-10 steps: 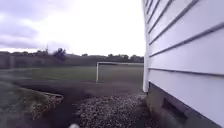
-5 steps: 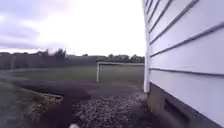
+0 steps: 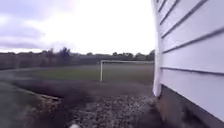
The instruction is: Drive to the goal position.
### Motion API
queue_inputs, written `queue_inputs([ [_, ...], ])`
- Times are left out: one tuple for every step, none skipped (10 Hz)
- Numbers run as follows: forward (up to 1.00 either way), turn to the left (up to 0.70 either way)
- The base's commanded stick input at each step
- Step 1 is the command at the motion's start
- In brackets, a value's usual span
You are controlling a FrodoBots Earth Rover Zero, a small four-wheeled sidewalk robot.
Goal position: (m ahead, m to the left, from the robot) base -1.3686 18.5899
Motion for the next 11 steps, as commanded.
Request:
queue_inputs([
  [0.70, 0.22],
  [0.70, 0.35],
  [0.70, 0.35],
  [0.70, 0.35],
  [0.70, 0.35],
  [0.70, 0.35],
  [0.70, 0.35],
  [0.70, 0.35],
  [0.70, 0.35],
  [0.70, 0.35],
  [0.70, 0.35],
])
